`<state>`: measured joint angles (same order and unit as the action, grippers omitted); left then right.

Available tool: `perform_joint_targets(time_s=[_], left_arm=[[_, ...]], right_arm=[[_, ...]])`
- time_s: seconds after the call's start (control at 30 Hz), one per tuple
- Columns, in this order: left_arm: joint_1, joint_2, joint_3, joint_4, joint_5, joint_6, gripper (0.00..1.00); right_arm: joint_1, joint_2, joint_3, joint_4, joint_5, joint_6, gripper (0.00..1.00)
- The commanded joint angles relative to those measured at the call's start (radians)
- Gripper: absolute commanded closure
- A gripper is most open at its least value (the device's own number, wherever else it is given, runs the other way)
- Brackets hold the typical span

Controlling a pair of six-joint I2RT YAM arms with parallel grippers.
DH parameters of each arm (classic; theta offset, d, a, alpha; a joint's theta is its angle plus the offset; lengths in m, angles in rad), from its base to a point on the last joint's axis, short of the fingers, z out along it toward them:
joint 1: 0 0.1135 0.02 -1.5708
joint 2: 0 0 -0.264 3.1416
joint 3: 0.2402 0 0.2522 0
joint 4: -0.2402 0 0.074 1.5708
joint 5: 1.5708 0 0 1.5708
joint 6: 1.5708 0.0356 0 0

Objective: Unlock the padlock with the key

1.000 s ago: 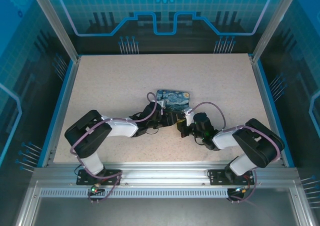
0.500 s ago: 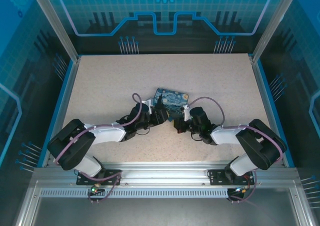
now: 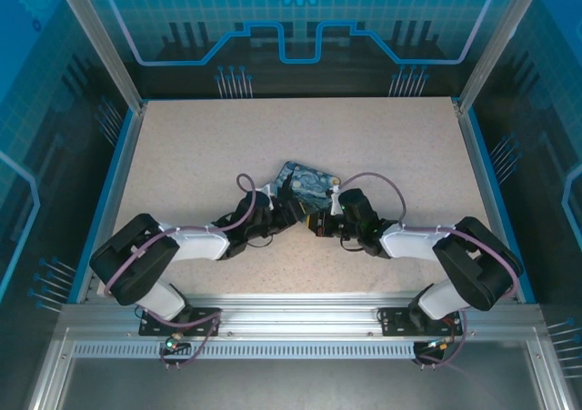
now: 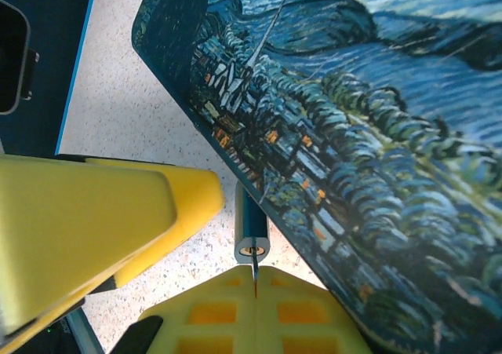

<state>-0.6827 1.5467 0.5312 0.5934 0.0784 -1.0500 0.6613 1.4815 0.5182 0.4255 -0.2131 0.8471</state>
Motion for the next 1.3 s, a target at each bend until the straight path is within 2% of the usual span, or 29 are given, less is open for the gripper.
perform_joint_targets(time_s=[0.0, 0.3, 0.77, 0.9, 1.07, 1.27], left_arm=[[0.003, 0.021, -0.029, 0.038, -0.038, -0.053, 0.51], [-0.013, 0.046, -0.038, 0.053, -0.060, -0.133, 0.51], [-0.056, 0.127, -0.046, 0.210, -0.083, -0.239, 0.61], [-0.063, 0.133, -0.053, 0.228, -0.112, -0.245, 0.69], [-0.064, 0.127, -0.069, 0.249, -0.136, -0.251, 0.85], [-0.063, 0.122, -0.073, 0.257, -0.142, -0.249, 1.00]], right_arm=[[0.021, -0.025, 0.032, -0.020, -0.010, 0.043, 1.00], [0.031, -0.012, 0.042, -0.024, 0.002, 0.054, 1.00], [0.055, -0.006, 0.054, -0.014, 0.017, 0.081, 1.00], [0.058, -0.006, 0.050, 0.000, 0.012, 0.091, 1.00], [0.057, -0.022, 0.035, 0.006, 0.024, 0.090, 0.98], [0.058, -0.068, 0.002, -0.006, 0.056, 0.057, 0.78]])
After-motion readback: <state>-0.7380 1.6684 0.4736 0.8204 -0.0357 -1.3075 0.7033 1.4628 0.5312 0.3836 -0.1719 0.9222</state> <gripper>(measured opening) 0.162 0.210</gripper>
